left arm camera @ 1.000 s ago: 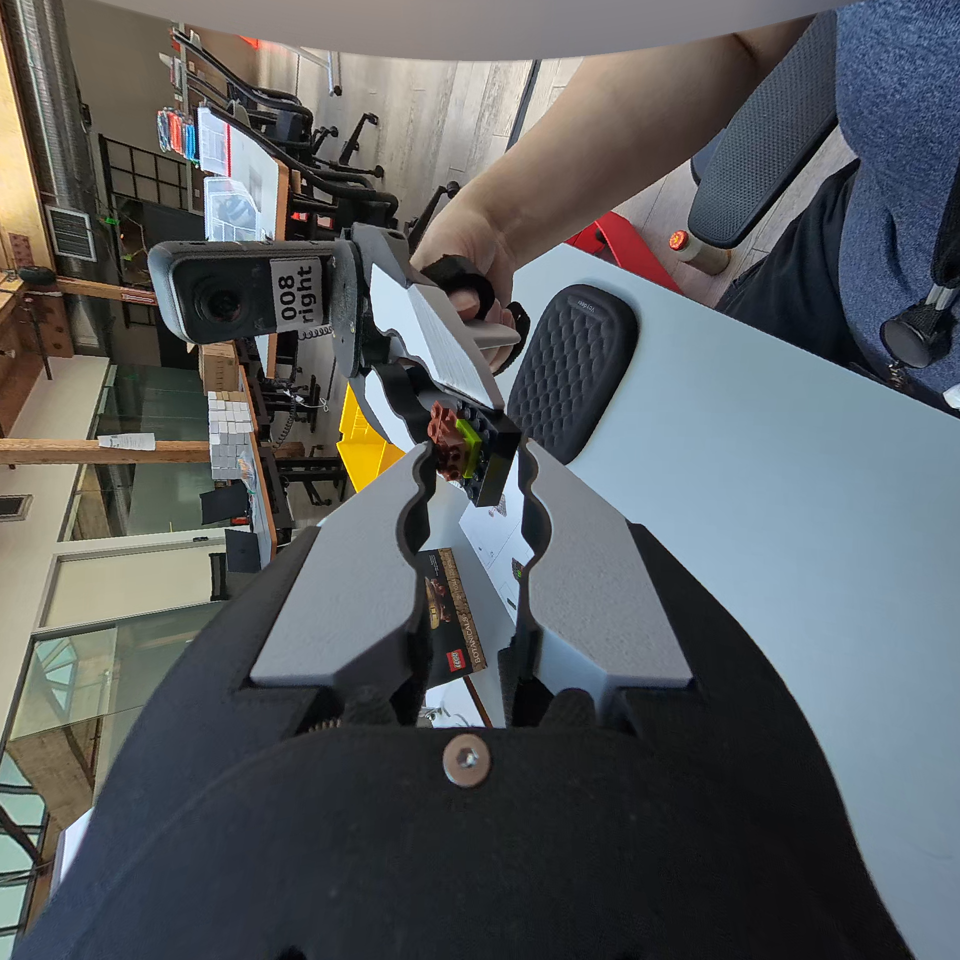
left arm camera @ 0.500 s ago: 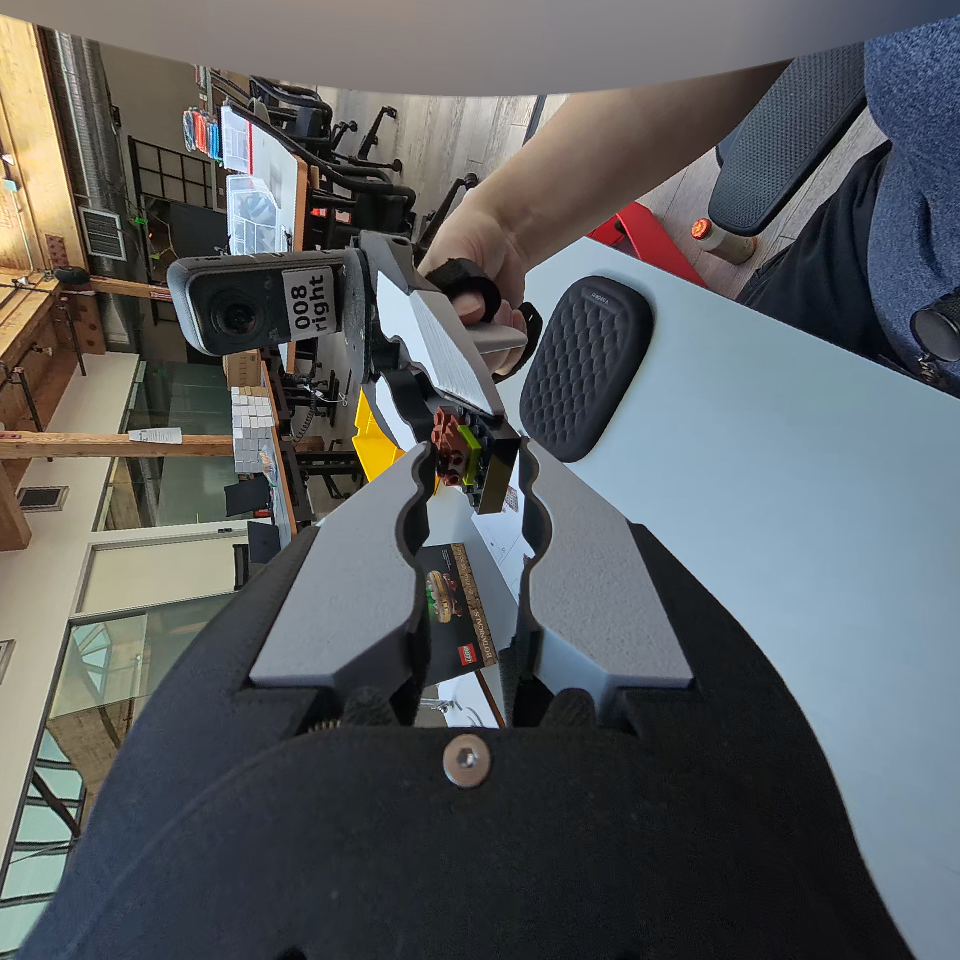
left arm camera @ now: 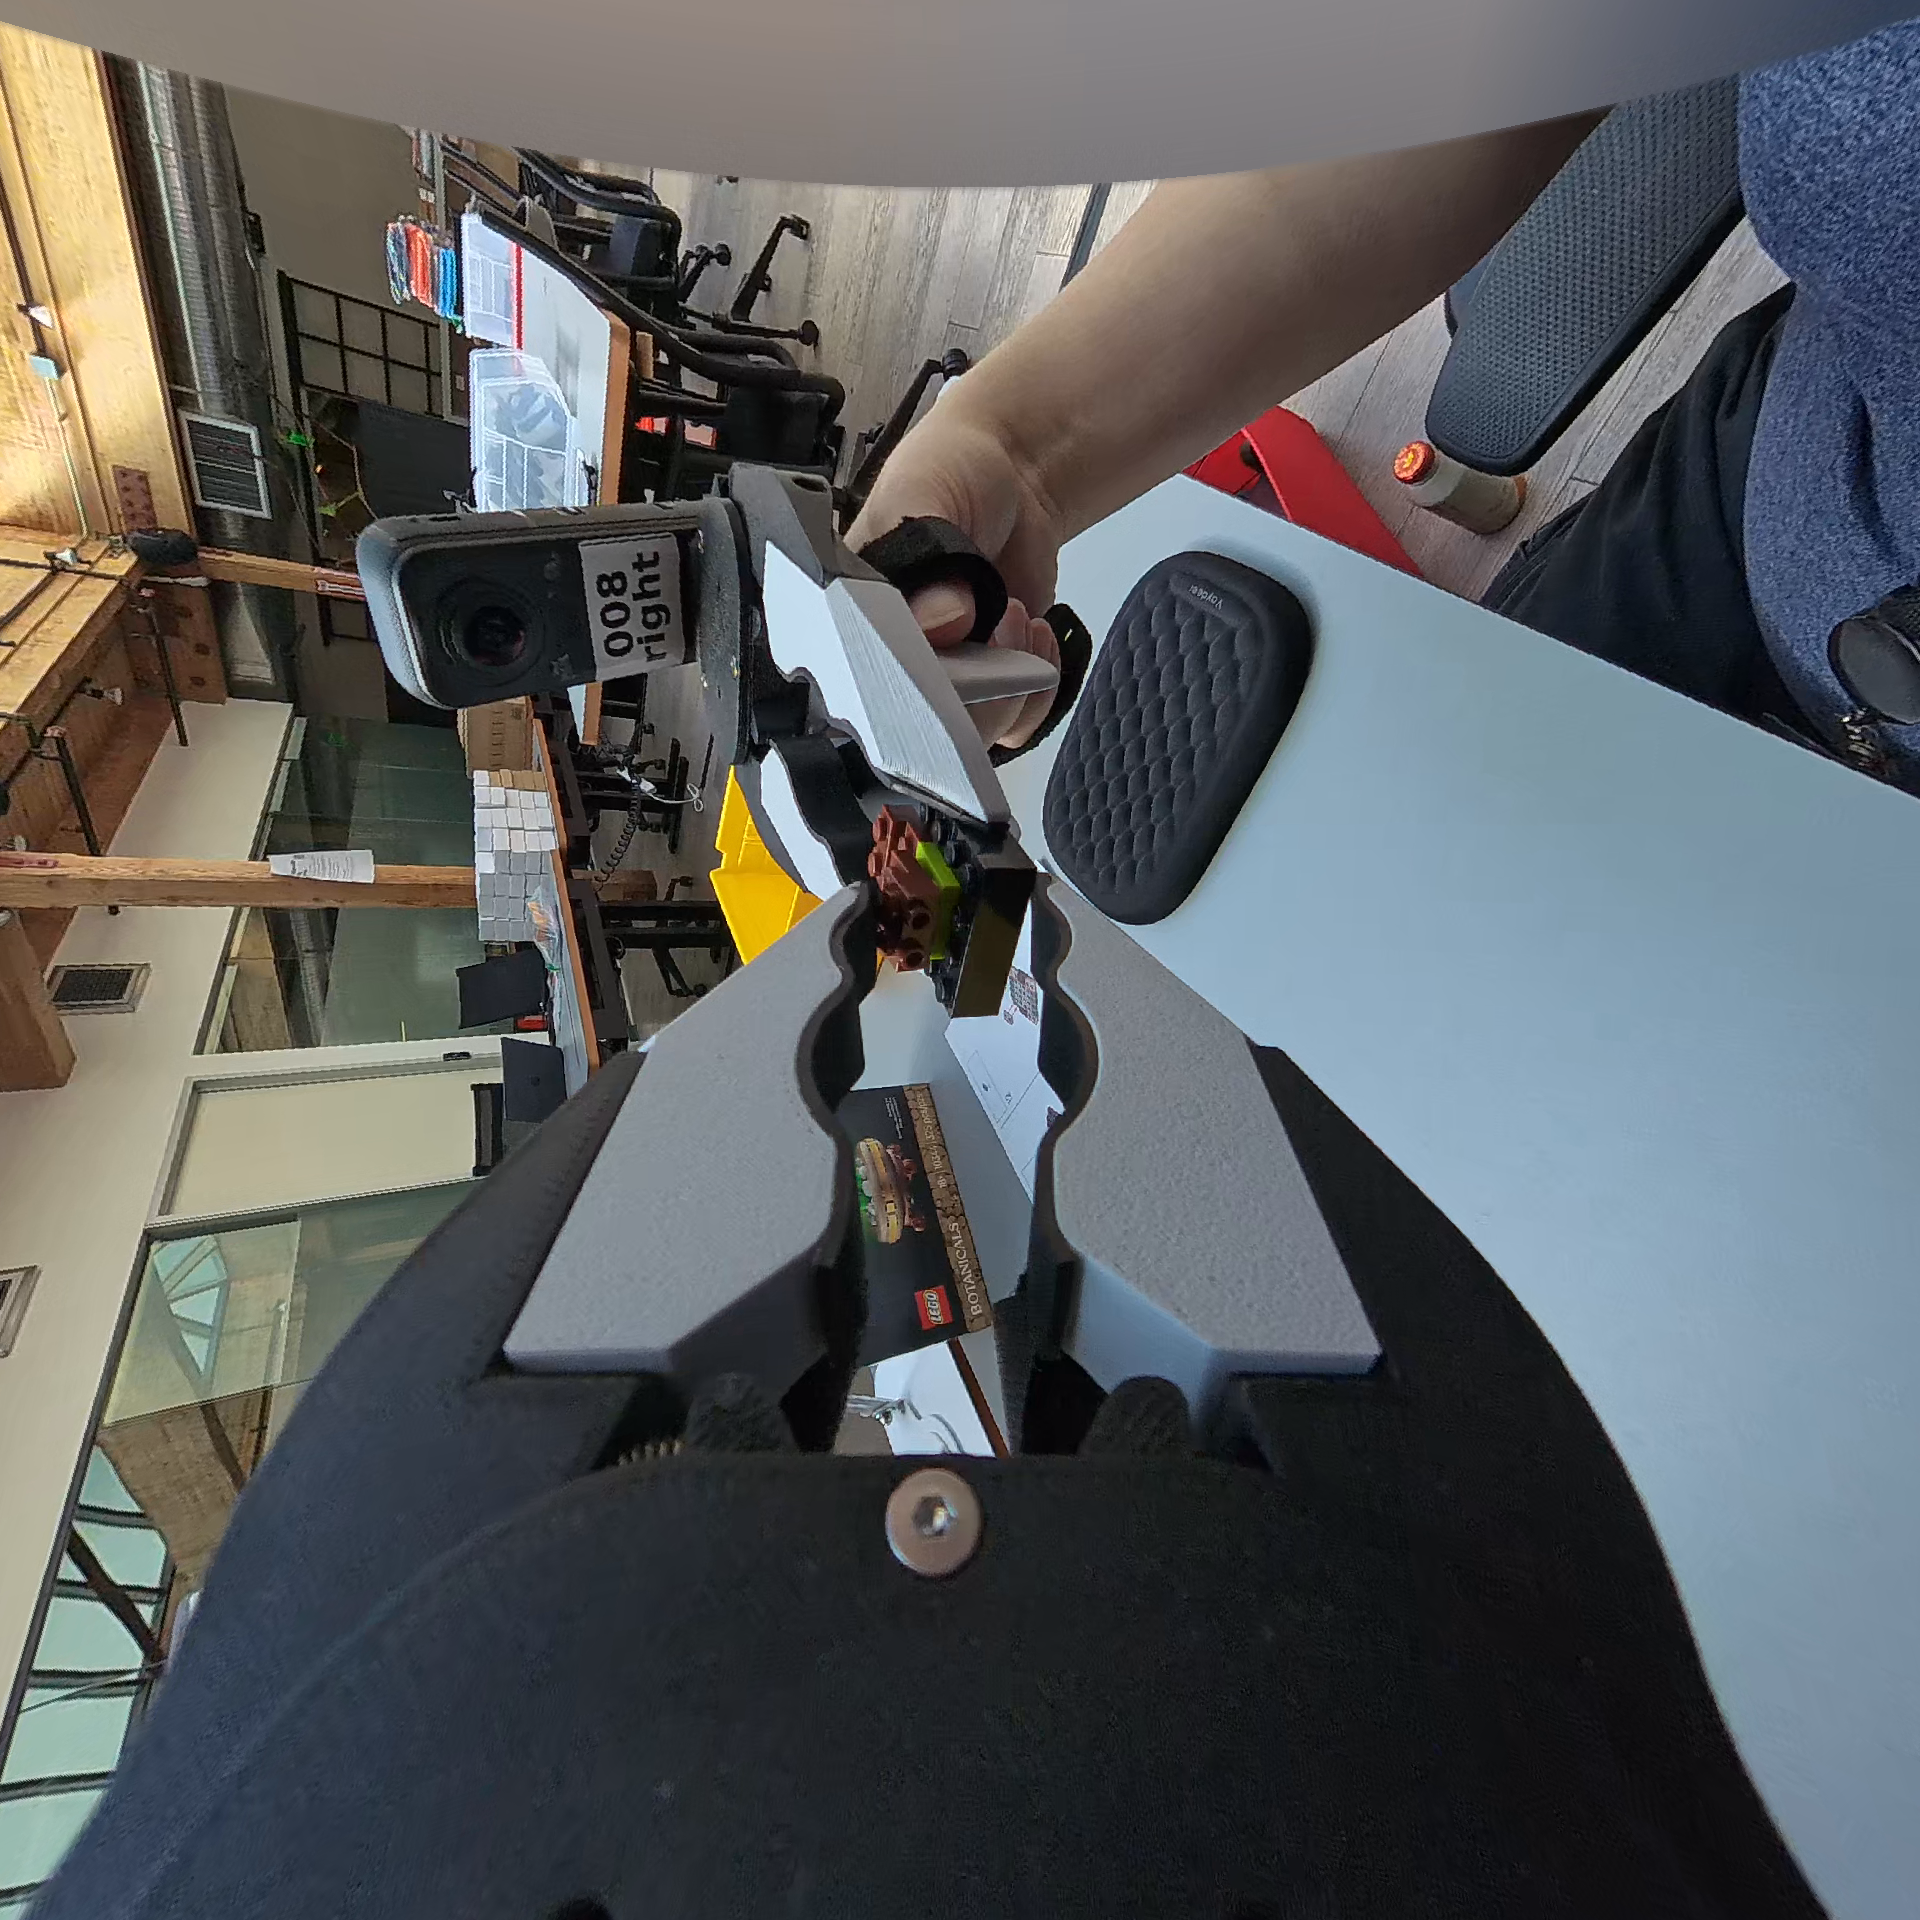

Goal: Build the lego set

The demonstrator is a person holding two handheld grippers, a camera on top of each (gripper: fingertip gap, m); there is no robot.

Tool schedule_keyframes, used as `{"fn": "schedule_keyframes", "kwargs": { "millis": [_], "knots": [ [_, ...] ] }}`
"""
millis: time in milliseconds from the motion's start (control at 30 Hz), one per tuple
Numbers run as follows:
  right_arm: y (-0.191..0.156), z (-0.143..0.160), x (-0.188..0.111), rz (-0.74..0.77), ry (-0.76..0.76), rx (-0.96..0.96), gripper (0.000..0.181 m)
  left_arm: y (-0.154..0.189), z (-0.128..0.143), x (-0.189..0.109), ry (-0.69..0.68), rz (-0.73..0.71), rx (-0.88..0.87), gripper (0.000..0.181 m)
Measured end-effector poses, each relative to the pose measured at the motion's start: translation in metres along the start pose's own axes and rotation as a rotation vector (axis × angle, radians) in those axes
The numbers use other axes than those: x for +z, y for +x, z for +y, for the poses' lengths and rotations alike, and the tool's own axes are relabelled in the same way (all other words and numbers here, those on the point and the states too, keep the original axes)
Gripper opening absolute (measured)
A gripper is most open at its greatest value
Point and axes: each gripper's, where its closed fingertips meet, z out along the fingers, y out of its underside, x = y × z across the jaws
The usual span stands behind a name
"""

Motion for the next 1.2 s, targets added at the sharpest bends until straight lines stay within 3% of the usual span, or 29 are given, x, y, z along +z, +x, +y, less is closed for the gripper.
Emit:
{"fn": "schedule_keyframes", "kwargs": {
  "millis": [1200],
  "knots": [
    [0.0005,0.0018,-0.0009,-0.016,0.003,0.011,0.033,-0.0001,0.0006,-0.0057,-0.005,-0.037,0.004,0.021]
  ]
}}
